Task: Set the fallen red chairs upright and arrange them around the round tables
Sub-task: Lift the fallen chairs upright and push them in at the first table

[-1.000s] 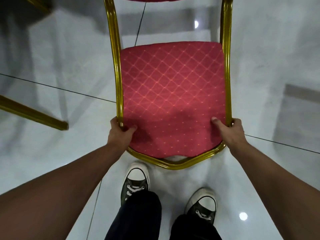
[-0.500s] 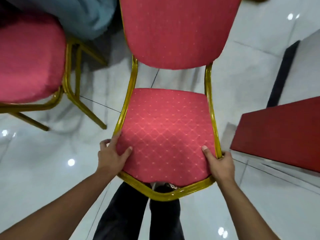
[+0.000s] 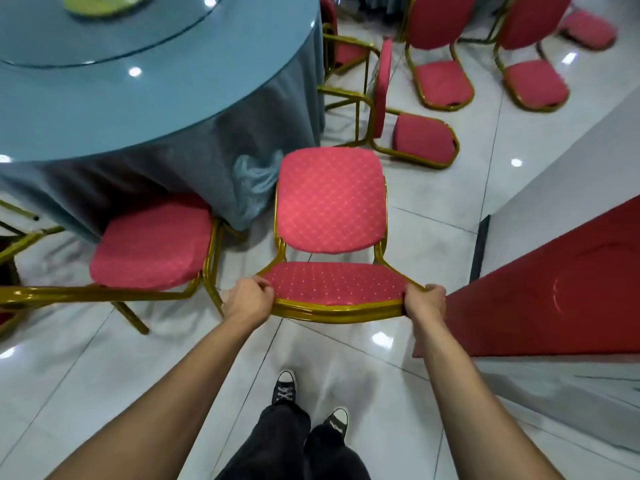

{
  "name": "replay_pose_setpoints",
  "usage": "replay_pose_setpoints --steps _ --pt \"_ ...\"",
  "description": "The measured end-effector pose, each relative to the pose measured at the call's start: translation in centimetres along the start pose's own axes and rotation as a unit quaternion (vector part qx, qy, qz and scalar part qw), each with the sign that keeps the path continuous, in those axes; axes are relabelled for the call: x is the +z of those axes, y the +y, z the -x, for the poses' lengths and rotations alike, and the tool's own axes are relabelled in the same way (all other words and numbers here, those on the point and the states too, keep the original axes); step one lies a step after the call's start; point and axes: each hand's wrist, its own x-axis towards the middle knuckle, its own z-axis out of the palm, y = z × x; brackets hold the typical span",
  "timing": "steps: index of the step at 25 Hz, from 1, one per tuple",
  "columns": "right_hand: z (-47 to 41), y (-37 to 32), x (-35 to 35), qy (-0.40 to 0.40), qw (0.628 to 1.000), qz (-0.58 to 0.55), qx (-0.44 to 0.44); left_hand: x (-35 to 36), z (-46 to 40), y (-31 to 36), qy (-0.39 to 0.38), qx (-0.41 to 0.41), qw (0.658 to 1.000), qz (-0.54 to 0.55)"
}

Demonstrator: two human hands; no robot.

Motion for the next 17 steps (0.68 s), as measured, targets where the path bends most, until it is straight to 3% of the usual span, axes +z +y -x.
replay_pose_setpoints --steps 6,10,13,17 --pt "1.5 -4.8 1.4 0.035 0.989 0.015 -0.145 -3.1 0.4 3.8 0.088 0.177 0.976 -0.090" --pt "0.1 -9.1 2.6 0.035 0.960 0.100 -0.258 -4.9 -3.3 6.7 0.107 0.287 0.949 -0.073" --pt "-2.4 -13.8 3.2 0.021 0.928 0.219 -0.301 -7.3 -7.6 11.4 0.085 0.300 0.949 -0.056" --pt "-5.4 -19.3 3.2 -0.006 0.918 0.277 -0.285 -9.8 -11.1 15.7 0.081 0.272 0.956 -0.073"
